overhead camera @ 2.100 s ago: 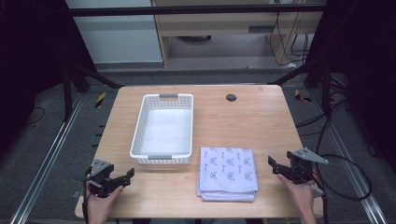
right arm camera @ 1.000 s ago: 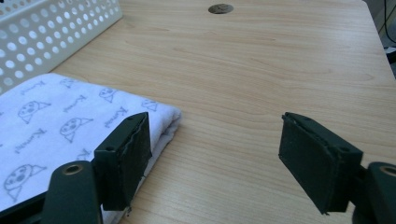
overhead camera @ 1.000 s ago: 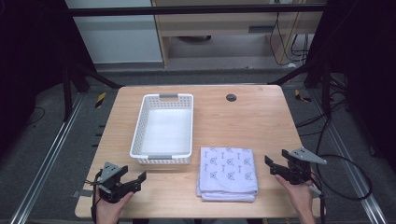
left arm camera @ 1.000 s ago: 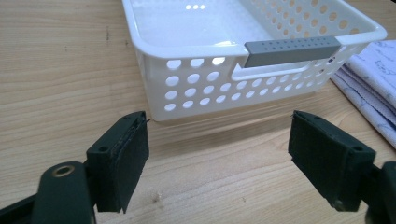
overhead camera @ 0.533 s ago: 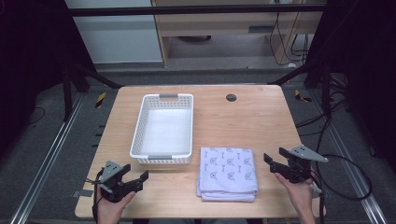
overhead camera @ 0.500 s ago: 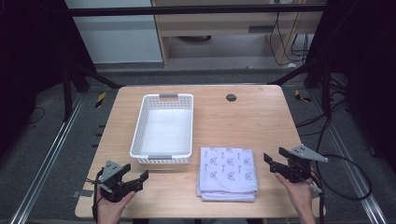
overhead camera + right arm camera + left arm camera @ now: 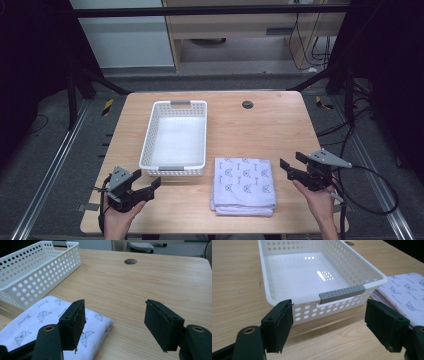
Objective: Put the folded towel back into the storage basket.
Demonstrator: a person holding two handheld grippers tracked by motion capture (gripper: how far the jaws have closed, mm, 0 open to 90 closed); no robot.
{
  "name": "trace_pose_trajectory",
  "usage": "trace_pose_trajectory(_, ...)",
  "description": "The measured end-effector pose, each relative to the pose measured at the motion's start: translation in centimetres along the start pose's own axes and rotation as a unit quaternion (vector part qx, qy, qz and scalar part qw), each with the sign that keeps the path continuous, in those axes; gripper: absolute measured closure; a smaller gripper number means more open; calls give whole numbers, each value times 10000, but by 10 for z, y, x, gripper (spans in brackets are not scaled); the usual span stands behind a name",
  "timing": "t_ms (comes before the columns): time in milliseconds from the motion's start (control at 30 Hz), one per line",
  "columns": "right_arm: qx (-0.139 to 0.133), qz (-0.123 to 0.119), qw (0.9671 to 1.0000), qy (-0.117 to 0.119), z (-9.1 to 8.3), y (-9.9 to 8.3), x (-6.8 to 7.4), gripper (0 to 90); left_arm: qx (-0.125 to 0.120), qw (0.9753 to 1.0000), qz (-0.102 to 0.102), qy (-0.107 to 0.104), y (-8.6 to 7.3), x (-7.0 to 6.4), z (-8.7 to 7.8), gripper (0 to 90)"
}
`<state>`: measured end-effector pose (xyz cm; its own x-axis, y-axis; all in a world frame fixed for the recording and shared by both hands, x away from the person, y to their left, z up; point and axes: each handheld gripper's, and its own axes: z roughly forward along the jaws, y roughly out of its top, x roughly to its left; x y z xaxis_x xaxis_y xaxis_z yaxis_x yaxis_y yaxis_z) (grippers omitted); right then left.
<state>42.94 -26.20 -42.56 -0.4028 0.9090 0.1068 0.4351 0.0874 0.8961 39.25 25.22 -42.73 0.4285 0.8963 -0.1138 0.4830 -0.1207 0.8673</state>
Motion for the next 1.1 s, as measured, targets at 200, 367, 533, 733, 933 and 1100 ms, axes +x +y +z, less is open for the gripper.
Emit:
trace_pose_trajectory(200,-52,11,10000,23,-1,9,0,334,-80,9999,106,-11,12,-8,1,219)
trace_pose_trajectory(367,-101,5,9999,71,-1,15,1,332,-120,9997,188,-32,21,-15,3,221)
trace_pose_trajectory(533,-148,13,9998,116,0,23,2,327,-138,9996,230,-84,26,-21,6,222)
trace_pose_trajectory(733,-166,3,9997,154,2,29,4,324,-104,9993,320,-137,28,-30,14,226)
trace_pose_trajectory(933,-187,-1,9996,191,5,34,5,325,-95,9991,345,-222,30,-39,20,229)
trace_pose_trajectory(1100,-170,-5,9996,229,9,36,5,324,-92,9988,376,-307,33,-47,26,236)
